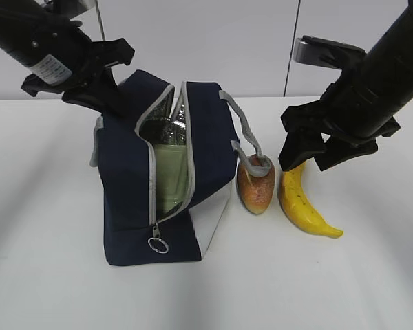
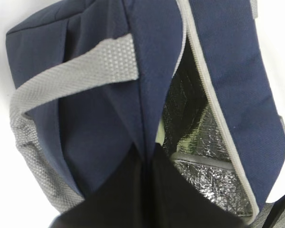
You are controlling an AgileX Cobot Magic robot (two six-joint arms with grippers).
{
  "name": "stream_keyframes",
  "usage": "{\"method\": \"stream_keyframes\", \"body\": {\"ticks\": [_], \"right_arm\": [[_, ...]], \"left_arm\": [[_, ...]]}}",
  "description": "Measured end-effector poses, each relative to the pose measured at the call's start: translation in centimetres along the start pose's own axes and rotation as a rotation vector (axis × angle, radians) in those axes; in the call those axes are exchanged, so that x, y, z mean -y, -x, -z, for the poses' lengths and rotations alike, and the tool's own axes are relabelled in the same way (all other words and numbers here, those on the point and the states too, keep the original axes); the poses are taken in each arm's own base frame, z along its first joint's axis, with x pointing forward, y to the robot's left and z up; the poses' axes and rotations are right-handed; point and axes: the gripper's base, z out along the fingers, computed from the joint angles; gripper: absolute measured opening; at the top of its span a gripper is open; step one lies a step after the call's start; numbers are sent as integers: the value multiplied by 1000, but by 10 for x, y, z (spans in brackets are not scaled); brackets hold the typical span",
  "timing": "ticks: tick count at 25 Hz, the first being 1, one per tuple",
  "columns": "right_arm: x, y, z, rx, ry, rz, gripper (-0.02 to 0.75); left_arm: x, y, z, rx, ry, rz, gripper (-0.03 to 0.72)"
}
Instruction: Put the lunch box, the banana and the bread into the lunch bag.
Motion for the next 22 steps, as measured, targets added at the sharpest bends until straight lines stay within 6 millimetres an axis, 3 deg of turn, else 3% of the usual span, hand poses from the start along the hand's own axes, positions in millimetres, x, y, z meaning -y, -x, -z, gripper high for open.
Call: {"method": "stream_keyframes", "body": {"ticks": [13,22], "right_arm": [[6,7,-16,29,-18,-62,472],[26,7,-58,-71,-104,-83,472]], "left_arm": [[0,0,0,0,2,-1,-3],[0,0,0,0,4,-2,-3]]}}
